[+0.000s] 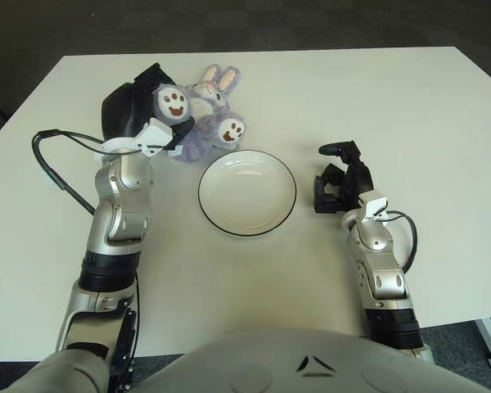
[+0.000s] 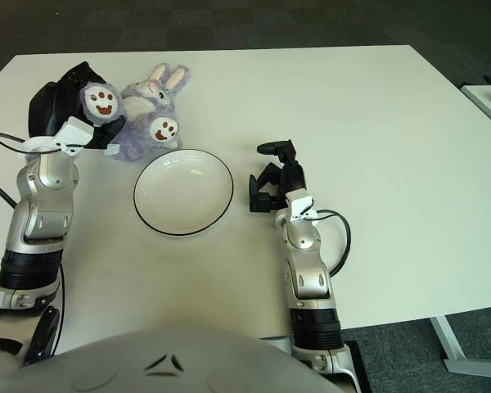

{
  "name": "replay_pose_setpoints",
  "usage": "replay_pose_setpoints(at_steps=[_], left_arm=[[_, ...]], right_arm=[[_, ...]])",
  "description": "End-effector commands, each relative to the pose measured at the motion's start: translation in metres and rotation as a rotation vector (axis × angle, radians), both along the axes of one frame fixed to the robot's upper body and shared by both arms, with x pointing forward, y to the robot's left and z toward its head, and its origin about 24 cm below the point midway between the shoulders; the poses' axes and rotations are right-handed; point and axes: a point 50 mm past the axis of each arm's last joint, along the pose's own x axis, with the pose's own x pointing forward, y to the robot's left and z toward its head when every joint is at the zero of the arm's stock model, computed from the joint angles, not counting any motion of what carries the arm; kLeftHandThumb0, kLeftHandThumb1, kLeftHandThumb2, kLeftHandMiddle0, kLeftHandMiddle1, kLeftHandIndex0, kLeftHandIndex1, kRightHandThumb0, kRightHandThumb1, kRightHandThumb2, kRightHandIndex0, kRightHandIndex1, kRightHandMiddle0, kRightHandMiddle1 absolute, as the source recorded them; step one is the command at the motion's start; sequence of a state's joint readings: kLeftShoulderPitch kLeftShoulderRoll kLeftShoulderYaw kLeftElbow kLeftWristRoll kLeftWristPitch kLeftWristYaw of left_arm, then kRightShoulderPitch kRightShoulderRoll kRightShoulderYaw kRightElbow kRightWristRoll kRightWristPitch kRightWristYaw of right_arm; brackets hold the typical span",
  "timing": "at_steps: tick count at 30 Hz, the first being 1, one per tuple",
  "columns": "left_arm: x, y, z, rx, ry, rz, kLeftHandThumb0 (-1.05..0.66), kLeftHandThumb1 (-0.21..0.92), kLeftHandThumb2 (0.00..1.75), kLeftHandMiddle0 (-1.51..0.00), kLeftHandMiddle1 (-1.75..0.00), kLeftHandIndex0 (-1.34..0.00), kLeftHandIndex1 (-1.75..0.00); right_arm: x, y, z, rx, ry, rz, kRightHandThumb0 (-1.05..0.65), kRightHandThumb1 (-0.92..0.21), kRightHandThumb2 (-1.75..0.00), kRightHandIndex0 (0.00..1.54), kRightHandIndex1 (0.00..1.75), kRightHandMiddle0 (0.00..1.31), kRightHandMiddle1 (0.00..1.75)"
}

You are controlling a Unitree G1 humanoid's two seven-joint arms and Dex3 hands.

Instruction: Put the doll into the plate.

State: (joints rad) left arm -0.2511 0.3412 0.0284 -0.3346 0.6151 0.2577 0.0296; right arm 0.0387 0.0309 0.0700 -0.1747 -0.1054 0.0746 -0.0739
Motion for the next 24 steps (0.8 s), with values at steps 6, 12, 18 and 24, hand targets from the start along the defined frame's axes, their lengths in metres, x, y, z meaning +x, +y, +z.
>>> replay_pose_setpoints(at_steps=[6, 12, 18, 24], left_arm=[[-0.016, 0.007, 0.011, 0.001, -0.010, -0.034, -0.47, 0.36, 1.02, -1.31, -1.75, -0.79, -1.39], [-0.022, 0.006, 0.013, -0.004, -0.009, -0.034, -0.47, 0.35, 1.02, -1.29, -1.75, -0.81, -1.37], [-0.022, 0.007, 0.014, -0.003, -0.018, -0.029, -0.47, 0.35, 1.01, -1.26, -1.75, -0.81, -1.36], [-0.018, 0.008, 0.014, 0.000, -0.034, -0.028, -0.47, 0.35, 1.01, -1.25, -1.75, -0.82, -1.36]], right_arm=[[-0.001, 0.000, -0.017, -0.007, 0.080, -0.004, 0.11, -0.46, -1.15, 0.43, 1.75, 0.29, 1.68], [0.000, 0.000, -0.017, -0.002, 0.086, -0.001, 0.01, -0.55, -1.05, 0.34, 1.75, 0.31, 1.73], [0.001, 0.001, -0.017, -0.007, 0.082, 0.001, 0.00, -0.55, -1.04, 0.34, 1.75, 0.32, 1.73], [0.001, 0.001, -0.017, -0.009, 0.075, 0.002, -0.01, -0.55, -1.04, 0.34, 1.75, 0.32, 1.73]])
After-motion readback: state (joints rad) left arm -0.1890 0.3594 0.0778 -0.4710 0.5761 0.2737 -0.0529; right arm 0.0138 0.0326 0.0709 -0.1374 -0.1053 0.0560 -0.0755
